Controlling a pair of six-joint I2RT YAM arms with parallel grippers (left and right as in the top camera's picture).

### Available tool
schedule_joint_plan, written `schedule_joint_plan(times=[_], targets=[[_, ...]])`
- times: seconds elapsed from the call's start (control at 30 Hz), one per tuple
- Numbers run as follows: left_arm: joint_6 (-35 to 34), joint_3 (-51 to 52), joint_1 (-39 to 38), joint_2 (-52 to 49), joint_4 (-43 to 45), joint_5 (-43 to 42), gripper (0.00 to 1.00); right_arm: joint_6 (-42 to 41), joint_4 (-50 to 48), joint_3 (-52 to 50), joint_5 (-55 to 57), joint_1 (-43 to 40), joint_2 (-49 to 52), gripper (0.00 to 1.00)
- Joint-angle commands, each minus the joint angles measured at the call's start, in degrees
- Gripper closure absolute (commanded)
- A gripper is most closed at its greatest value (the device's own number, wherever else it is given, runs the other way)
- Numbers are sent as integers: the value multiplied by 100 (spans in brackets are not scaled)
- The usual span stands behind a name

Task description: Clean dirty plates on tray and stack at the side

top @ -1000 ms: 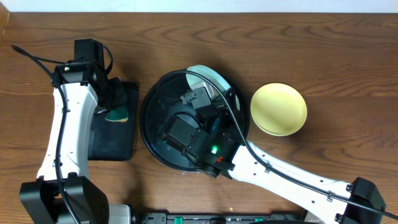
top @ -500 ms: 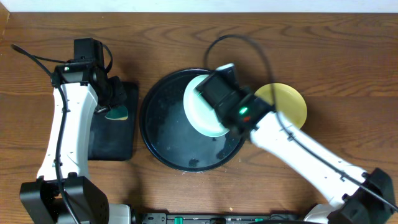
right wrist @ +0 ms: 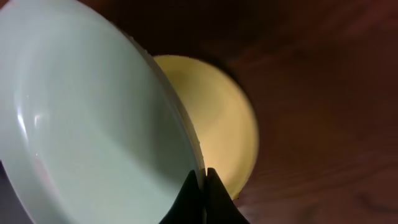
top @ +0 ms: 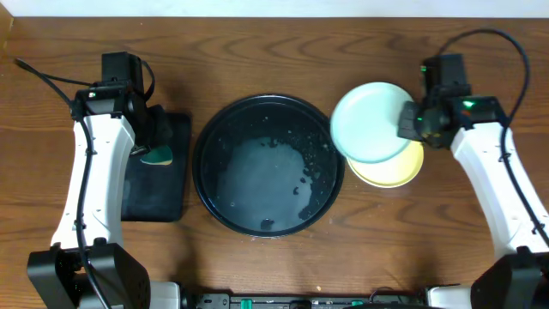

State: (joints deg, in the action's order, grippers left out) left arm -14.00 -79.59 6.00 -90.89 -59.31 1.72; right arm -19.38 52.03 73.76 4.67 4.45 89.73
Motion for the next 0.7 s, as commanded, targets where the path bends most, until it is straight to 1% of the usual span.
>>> schedule_joint_plan(times=[0.0,0.1,0.23,0.3,0.33,0.37,0.4,0.43,0.47,0.53,0.63,0.67], targets=[[315,-33,22,-22,61,136,93,232,-376,-568,-243,-437,-52,99],[461,-24,22,-87,157,155,93,348,-929,-1060,-511,-614,-50,99],[584,-20,22,-258,245,579,93,356,-1451,-1550,-562,-627,-46,98],[719,-20,22,-356,308,675,92,358,-1502,-1635,-560,-627,-46,82],[802,-20,22,-415,339,673,93,365,-1499,-1639,-560,-629,-46,71],[809,-20,22,-442,367,675,93,380,-1502,-1639,-560,-629,-46,63],[846,-17,26,-483,393,673,92,380,-1506,-1631,-562,-629,-48,57],[905,-17,48,-535,426,673,93,382,-1488,-1582,-597,-629,-48,47],[975,-17,70,-573,450,673,93,422,-1460,-1537,-678,-627,-48,41],[1156,-17,127,-662,525,671,92,535,-1370,-1399,-898,-627,-57,31],[1233,-13,205,-844,560,640,92,555,-1099,-1110,-946,-627,-66,25],[1233,-13,229,-922,544,627,93,623,-964,-968,-946,-627,-66,22]])
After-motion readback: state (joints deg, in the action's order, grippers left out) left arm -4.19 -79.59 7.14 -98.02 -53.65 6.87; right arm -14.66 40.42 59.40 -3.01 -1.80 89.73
